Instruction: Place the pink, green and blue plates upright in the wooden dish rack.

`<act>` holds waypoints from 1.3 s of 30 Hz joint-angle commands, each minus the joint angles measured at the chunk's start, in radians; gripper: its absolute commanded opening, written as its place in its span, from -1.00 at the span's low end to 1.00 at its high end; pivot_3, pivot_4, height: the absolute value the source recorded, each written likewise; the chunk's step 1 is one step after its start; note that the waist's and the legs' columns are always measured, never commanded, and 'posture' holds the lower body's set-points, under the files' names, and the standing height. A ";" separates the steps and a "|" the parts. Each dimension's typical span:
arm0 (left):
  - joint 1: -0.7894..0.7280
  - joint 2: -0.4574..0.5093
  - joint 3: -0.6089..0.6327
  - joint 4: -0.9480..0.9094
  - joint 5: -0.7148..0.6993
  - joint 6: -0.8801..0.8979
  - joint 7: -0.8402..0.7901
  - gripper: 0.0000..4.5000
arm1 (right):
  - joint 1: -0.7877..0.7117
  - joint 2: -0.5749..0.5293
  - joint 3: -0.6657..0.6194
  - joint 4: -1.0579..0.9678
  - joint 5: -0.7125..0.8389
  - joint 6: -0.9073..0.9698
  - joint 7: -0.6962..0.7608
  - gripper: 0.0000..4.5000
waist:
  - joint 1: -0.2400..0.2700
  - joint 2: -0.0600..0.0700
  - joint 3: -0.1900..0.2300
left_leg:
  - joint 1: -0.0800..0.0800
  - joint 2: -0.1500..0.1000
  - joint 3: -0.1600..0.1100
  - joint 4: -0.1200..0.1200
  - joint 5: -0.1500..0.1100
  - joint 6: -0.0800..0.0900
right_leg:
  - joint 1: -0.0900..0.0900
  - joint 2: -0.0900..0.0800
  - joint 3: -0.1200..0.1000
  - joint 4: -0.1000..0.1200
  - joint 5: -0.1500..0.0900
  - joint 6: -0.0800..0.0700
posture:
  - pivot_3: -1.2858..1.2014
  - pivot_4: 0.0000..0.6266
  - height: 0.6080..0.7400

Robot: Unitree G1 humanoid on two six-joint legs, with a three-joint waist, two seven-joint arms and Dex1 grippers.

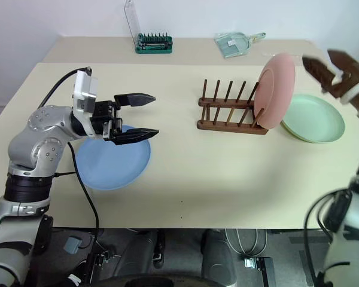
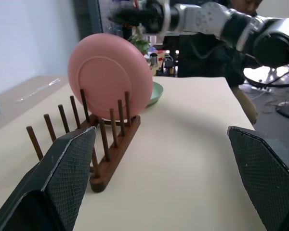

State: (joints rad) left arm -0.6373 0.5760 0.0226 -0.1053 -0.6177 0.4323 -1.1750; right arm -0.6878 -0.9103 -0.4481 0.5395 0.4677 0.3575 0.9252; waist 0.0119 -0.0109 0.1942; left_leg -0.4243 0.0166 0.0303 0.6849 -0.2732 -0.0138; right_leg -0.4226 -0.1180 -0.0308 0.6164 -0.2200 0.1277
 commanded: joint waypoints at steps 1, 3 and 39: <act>-0.017 -0.013 0.029 -0.037 -0.035 -0.007 0.010 1.00 | 0.079 -0.092 -0.023 -0.138 -0.052 0.004 -0.050 0.99 | -0.001 0.001 0.000 | 0.000 0.000 0.000 0.000 0.000 0.000 | 0.000 0.000 0.000 0.000 0.000 0.000 | 0.03 -0.52 0.76; -0.025 -0.026 0.023 -0.027 -0.034 -0.013 0.011 1.00 | 0.192 -0.145 0.037 -0.176 -0.149 -0.017 -0.057 0.99 | -0.002 0.002 -0.001 | 0.001 0.000 0.000 0.000 0.000 0.001 | 0.000 0.000 0.000 0.001 0.000 0.000 | 0.03 -0.52 0.76; 0.002 -0.041 -0.070 -0.059 0.058 0.019 0.106 1.00 | -0.236 -0.019 0.338 0.452 -0.500 -0.361 -0.491 -0.98 | -0.024 0.002 -0.001 | 0.002 0.000 0.000 -0.001 0.001 -0.002 | 0.001 0.000 0.001 0.001 0.000 0.000 | 0.03 -0.52 0.76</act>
State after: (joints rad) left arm -0.6092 0.5380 -0.0523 -0.1520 -0.5615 0.4705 -1.0676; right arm -0.8548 -0.8924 -0.0466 1.0040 -0.0336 0.0715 0.5441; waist -0.0120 -0.0086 0.1937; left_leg -0.4223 0.0165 0.0309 0.6844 -0.2718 -0.0162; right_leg -0.4225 -0.1180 -0.0293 0.6174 -0.2201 0.1275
